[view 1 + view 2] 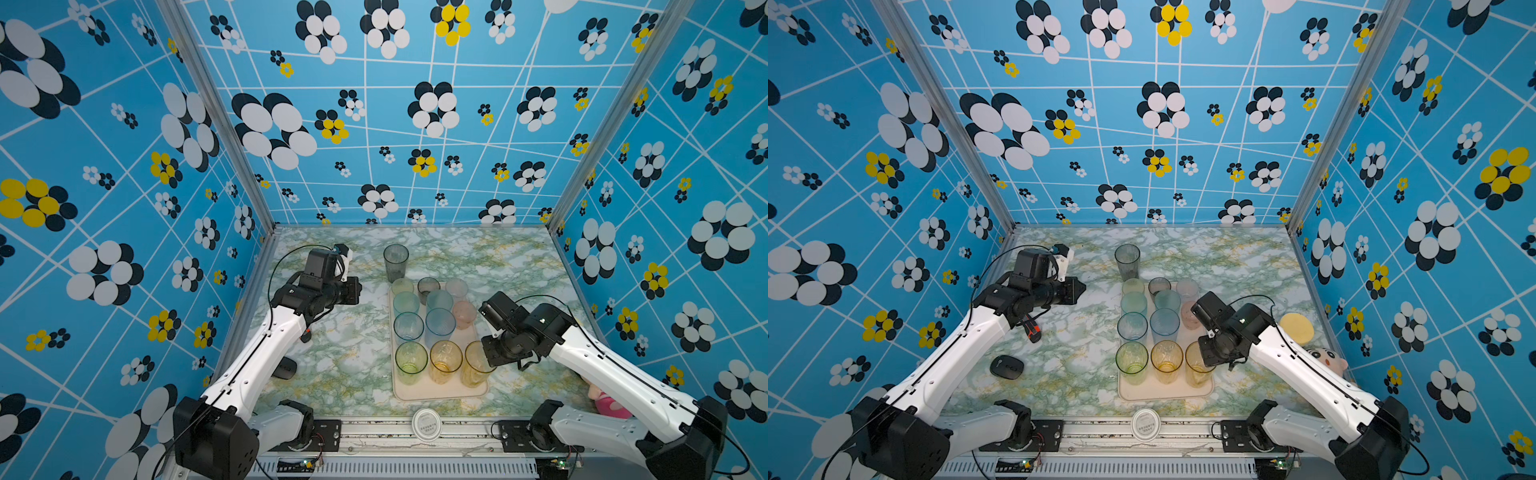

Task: Place the glasses into the tray
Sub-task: 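Lower the yellow glass onto the tray beside the amber glass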

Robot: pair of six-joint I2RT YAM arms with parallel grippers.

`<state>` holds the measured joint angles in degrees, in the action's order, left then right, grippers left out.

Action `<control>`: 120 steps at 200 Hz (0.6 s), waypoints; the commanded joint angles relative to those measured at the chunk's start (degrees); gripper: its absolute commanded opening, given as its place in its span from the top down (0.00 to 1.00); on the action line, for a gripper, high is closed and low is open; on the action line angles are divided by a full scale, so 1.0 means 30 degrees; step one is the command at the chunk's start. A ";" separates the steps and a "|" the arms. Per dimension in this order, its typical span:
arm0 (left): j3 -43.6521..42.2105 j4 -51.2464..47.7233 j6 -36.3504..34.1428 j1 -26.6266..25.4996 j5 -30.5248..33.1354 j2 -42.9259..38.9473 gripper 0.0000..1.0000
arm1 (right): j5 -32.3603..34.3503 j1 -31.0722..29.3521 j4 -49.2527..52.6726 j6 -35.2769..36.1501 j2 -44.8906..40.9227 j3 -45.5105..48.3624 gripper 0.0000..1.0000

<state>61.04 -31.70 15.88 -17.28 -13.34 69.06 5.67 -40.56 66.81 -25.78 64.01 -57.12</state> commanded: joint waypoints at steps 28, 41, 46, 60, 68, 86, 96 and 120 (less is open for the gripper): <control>0.0419 -0.0038 -0.0050 -0.0123 -0.0181 -0.0136 0.84 | 0.0700 -0.0280 -0.0295 -0.0547 -0.0253 0.0174 1.00; 0.0369 -0.0040 -0.0049 -0.0115 -0.0181 -0.0182 0.84 | 0.0753 -0.0287 -0.0351 -0.0577 -0.0299 0.0170 1.00; 0.0324 -0.0036 -0.0065 -0.0101 -0.0181 -0.0222 0.84 | 0.0746 -0.0280 -0.0382 -0.0604 -0.0325 0.0198 1.00; 0.0307 -0.0032 -0.0049 -0.0116 -0.0181 -0.0254 0.83 | 0.0830 -0.0274 -0.0412 -0.0628 -0.0328 0.0277 1.00; 0.0280 -0.0038 -0.0068 -0.0113 -0.0181 -0.0281 0.84 | 0.0907 -0.0292 -0.0441 -0.0635 -0.0333 0.0345 0.99; 0.0231 -0.0067 -0.0082 -0.0114 -0.0181 -0.0365 0.83 | 0.0929 -0.0302 -0.0609 -0.0693 -0.0389 0.0539 0.98; 0.0221 -0.0067 -0.0093 -0.0115 -0.0152 -0.0394 0.84 | 0.0922 -0.0306 -0.0752 -0.0738 -0.0433 0.0647 0.98; 0.0191 -0.0082 -0.0108 -0.0095 -0.0152 -0.0485 0.84 | 0.0940 -0.0308 -0.1021 -0.0868 -0.0506 0.0917 0.98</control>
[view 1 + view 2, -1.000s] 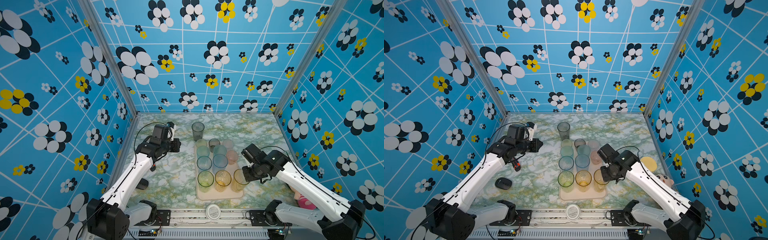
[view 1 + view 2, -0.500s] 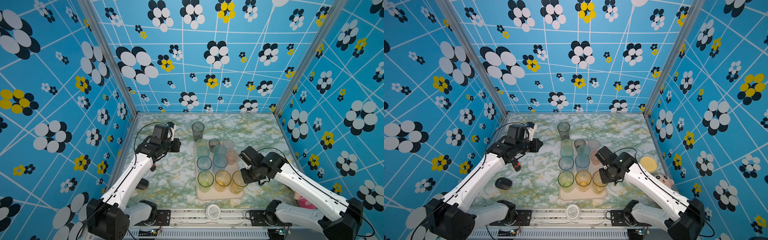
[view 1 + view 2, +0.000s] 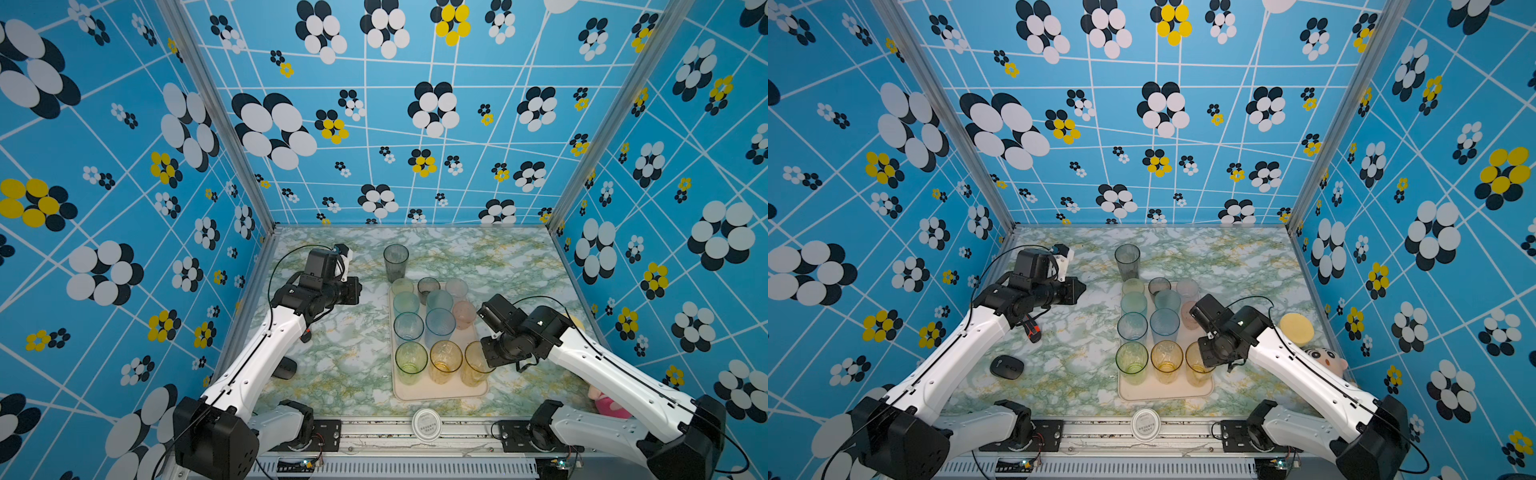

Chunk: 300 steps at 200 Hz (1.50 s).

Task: Place the glasses into the tray
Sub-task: 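Lower the yellow glass onto the tray beside the amber glass, then open the right gripper to release the yellow glass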

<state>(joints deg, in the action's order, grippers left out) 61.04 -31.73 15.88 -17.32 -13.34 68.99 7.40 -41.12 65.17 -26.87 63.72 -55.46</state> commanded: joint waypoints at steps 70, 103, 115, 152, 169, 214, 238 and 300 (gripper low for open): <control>0.0130 -0.0177 -0.0167 -0.0085 -0.0093 -0.0666 0.84 | 0.0339 -0.0117 -0.0423 -0.0622 -0.0789 0.0296 0.88; 0.0104 -0.0235 -0.0201 -0.0085 -0.0064 -0.0759 0.83 | 0.0288 -0.0120 -0.0365 -0.0666 -0.0908 0.0264 0.83; 0.0102 -0.0235 -0.0203 -0.0085 -0.0064 -0.0761 0.83 | 0.0288 -0.0120 -0.0363 -0.0681 -0.0909 0.0239 0.81; 0.0102 -0.0294 -0.0233 -0.0083 -0.0035 -0.0761 0.83 | 0.0304 -0.0107 -0.0277 -0.0681 -0.1023 0.0122 0.77; 0.0086 -0.0294 -0.0229 -0.0083 -0.0035 -0.0713 0.83 | 0.0320 -0.0107 -0.0248 -0.0681 -0.1085 0.0127 0.76; -0.0013 -0.0235 -0.0225 -0.0080 0.0125 -0.0702 0.83 | 0.0374 -0.0120 -0.0220 -0.0710 -0.1169 0.0047 0.73; -0.0128 -0.0163 -0.0243 -0.0071 0.0198 -0.0669 0.83 | 0.0506 -0.0120 -0.0189 -0.0682 -0.1348 -0.0152 0.73; -0.0599 0.0319 -0.0109 -0.0057 0.0404 -0.0526 0.83 | 0.1181 -0.0116 0.0454 -0.0418 -0.1667 -0.1269 0.71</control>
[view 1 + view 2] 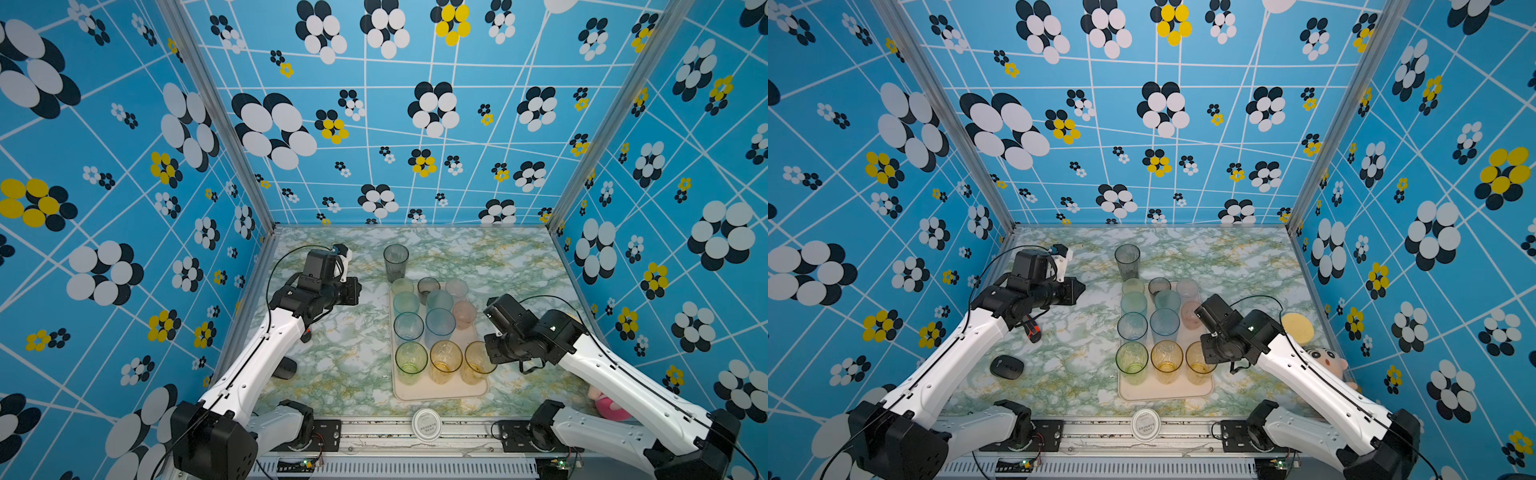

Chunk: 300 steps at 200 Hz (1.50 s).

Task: Place the glasses into the tray
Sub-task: 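Open the right gripper to release the yellow glass, then raise the right gripper and move it toward the grey glass beyond the tray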

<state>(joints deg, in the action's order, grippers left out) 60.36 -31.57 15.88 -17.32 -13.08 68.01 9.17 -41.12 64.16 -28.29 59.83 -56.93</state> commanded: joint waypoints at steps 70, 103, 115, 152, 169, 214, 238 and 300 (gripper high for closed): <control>-0.1367 0.1497 0.0257 -0.0085 0.1011 -0.0423 0.84 | 0.2449 -0.0071 0.1777 0.1084 0.0173 -0.3512 0.64; -0.2338 0.2770 0.0674 -0.0121 0.1672 -0.0939 0.84 | 0.2979 -0.0062 0.0770 0.2187 0.1342 -0.5650 0.63; -0.2644 0.3196 0.0781 -0.0161 0.1896 -0.1146 0.84 | 0.2835 -0.0053 0.0266 0.2682 0.2028 -0.6476 0.63; -0.3096 0.3936 0.0856 -0.0508 0.2755 -0.1228 0.84 | 0.2334 -0.0018 -0.0576 0.4447 0.4755 -0.9550 0.62; -0.2993 0.4150 0.0895 -0.0727 0.2830 -0.1111 0.84 | 0.1902 0.0185 -0.0805 0.5334 0.6121 -1.1408 0.61; -0.1457 0.3609 0.0478 -0.1697 0.3831 -0.0135 0.84 | 0.0228 0.0662 -0.0257 0.7144 1.0846 -1.7595 0.61; -0.1172 0.3460 0.0436 -0.1653 0.3903 0.0371 0.84 | -0.0713 0.1042 0.0603 0.7794 1.3847 -2.0916 0.61; -0.1073 0.3167 0.0564 -0.1382 0.3466 0.0435 0.83 | -0.2621 0.2098 0.5446 0.8784 2.3171 -3.3202 0.62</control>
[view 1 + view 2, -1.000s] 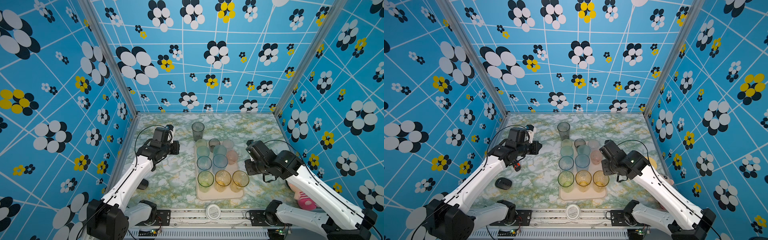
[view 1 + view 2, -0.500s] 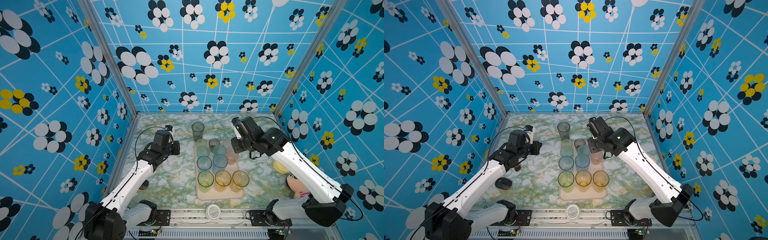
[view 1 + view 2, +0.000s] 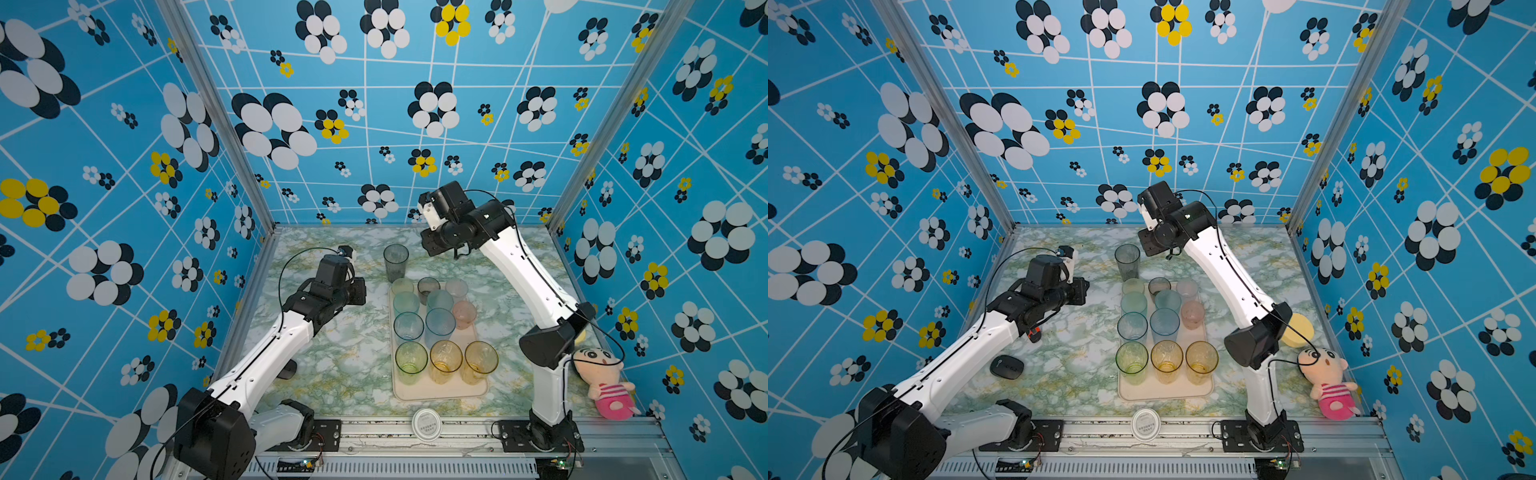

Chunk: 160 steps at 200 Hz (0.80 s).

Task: Place the glasses into the tray
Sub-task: 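Raise the right gripper and move it toward the grey glass beyond the tray, then lower the right gripper over the grey glass and close on its rim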

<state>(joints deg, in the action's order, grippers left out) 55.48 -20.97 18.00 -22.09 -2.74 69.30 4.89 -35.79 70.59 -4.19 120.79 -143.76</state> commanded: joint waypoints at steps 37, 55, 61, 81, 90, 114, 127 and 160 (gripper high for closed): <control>0.0402 -0.0424 -0.0172 0.0356 -0.0073 -0.0043 0.83 | -0.2153 0.0692 0.3416 0.0449 0.5584 -0.6880 0.64; 0.0430 -0.0436 -0.0217 0.0372 -0.0109 0.0045 0.84 | -0.2512 0.0684 0.1582 0.0102 0.5448 -0.5351 0.65; 0.0431 -0.0451 -0.0214 0.0382 -0.0132 0.0074 0.84 | -0.2616 0.0681 0.1019 -0.0055 0.5397 -0.4932 0.65; 0.0410 -0.0531 -0.0237 0.0386 -0.0169 0.0075 0.83 | -0.2821 0.0710 -0.0052 -0.0489 0.5689 -0.4549 0.65; 0.0402 -0.0524 -0.0259 0.0404 -0.0162 0.0060 0.83 | -0.2884 0.0764 -0.0254 -0.0631 0.5913 -0.4549 0.65; 0.0289 -0.0509 -0.0258 0.0474 -0.0172 0.0045 0.83 | -0.2917 0.0936 -0.0643 -0.0997 0.6581 -0.4549 0.66; 0.0241 -0.0530 -0.0294 0.0490 -0.0225 0.0045 0.84 | -0.2917 0.1024 -0.0841 -0.1173 0.6929 -0.4555 0.67; 0.0131 -0.0504 -0.0316 0.0572 -0.0267 -0.0042 0.83 | -0.2819 0.1091 -0.1571 -0.1639 0.7540 -0.4549 0.68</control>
<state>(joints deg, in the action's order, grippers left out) 55.48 -21.41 17.96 -20.99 -3.01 69.32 -3.18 -32.88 68.47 -7.01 141.18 -157.86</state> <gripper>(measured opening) 0.165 0.324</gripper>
